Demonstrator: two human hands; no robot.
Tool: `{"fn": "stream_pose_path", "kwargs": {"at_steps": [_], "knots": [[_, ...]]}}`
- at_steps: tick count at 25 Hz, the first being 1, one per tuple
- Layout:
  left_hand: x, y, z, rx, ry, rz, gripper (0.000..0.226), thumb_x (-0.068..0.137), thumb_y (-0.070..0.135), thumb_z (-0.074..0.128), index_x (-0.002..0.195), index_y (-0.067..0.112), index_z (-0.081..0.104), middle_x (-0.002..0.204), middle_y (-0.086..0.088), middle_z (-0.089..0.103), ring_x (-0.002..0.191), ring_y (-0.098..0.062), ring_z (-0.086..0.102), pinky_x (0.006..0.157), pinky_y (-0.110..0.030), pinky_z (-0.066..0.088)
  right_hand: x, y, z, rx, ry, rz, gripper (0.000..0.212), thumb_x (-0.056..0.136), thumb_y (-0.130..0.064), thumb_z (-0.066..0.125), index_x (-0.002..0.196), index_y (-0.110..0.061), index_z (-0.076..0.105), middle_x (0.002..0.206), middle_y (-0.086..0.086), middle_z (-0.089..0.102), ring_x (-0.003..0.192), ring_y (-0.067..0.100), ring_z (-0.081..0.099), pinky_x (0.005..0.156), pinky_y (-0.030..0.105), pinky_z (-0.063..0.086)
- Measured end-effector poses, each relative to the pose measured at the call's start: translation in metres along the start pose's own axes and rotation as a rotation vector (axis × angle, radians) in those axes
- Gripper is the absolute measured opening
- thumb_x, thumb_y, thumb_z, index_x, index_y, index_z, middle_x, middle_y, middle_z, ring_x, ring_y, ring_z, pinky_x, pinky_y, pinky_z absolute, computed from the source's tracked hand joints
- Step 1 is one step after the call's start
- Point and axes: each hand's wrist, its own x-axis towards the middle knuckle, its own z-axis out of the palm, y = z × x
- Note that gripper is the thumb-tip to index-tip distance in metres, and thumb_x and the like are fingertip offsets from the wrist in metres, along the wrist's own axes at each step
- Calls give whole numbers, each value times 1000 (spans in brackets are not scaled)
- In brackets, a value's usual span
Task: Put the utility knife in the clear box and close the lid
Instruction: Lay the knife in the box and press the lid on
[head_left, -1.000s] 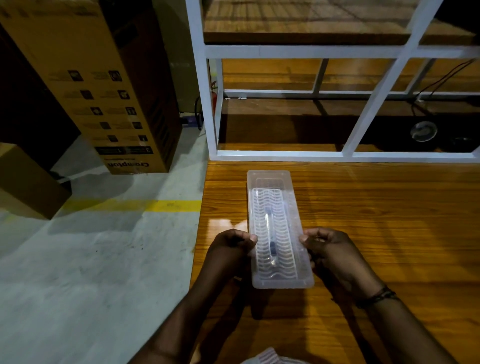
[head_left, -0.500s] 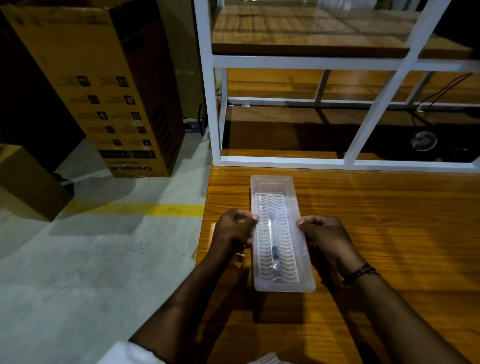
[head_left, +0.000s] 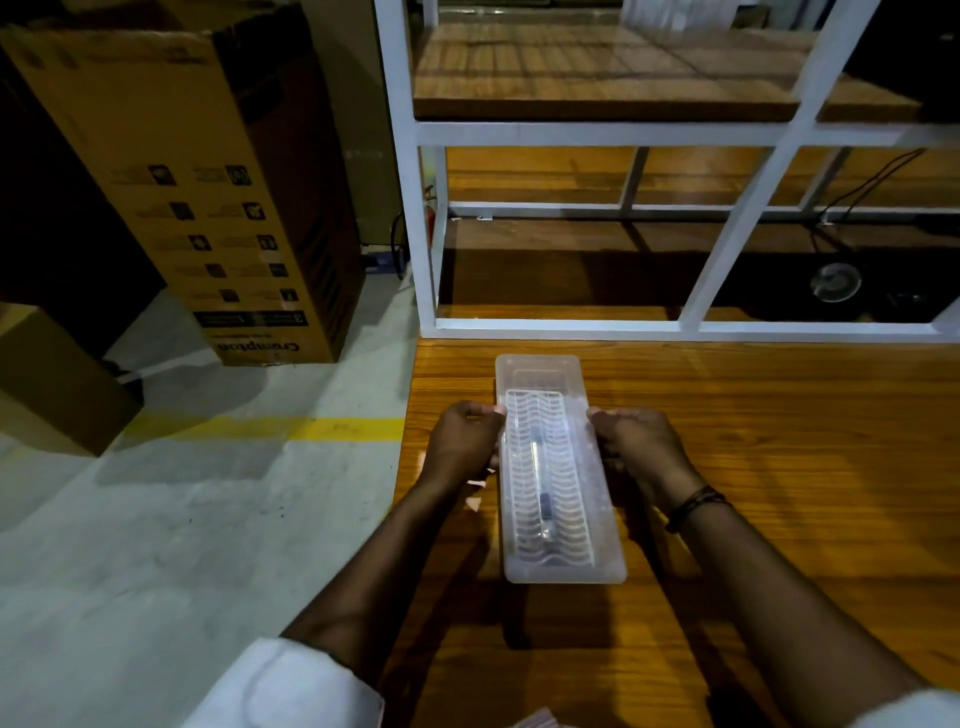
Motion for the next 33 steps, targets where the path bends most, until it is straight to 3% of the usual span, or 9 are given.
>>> {"fn": "stream_pose_path", "kwargs": {"at_steps": [8,10,13,15,17,19,24,29,33], "knots": [[13,15,9,33,25,17,34,93,34,71,120,17,60,95,-13,75,60,-26,69,43,-35,54,16,-1,15,-112,108,-47,26,88,-24,68,66,-10,70,69,8,71,68,25,65,65,34,49],[15,20,8,118,6,66,43,92,30,73,129,22,53,93,-9,75,65,-26,71,42,-34,54,13,-8,15,-179,103,-65,15,90,-24,66,93,-12,75,84,9,75,82,32,71,72,39,56],[17,31,6,331,-54,175,67,95,26,69,154,27,38,105,-12,76,88,-30,74,62,-34,59,10,-21,11,-353,19,-172,53,93,-18,61,145,-26,52,90,-2,71,81,23,68,66,32,51],[19,37,6,449,-79,170,77,96,29,66,162,30,25,127,-15,71,110,-33,70,87,-43,59,10,-26,12,-427,-20,-208,64,91,-16,57,152,-32,44,107,5,75,81,22,69,62,29,49],[20,39,5,530,-123,150,81,98,31,64,163,33,17,136,-15,65,115,-33,67,85,-40,56,9,-29,14,-496,-31,-217,68,90,-14,55,154,-31,42,113,9,74,74,20,64,55,26,44],[22,42,5,572,-163,124,85,98,32,64,163,37,10,137,-16,64,112,-33,67,78,-38,55,7,-32,15,-521,-38,-222,68,91,-12,54,155,-28,40,116,9,72,73,21,62,55,26,43],[27,53,5,612,-247,37,94,98,24,65,160,45,-2,127,-16,65,103,-38,71,85,-52,63,11,-33,11,-524,-61,-217,73,80,-15,53,151,-28,47,113,8,75,80,26,69,63,30,50],[28,69,3,765,-287,5,90,101,15,56,161,41,-6,91,-5,60,90,-29,69,81,-45,62,15,-42,9,-672,-92,-236,76,80,-17,56,154,-24,42,125,11,72,89,28,68,67,30,51],[28,72,3,772,-292,-12,88,102,16,55,161,39,-6,102,-9,61,89,-27,68,76,-41,63,15,-50,11,-799,-135,-191,82,86,-17,54,161,-26,23,123,13,67,87,28,65,62,32,48]]}}
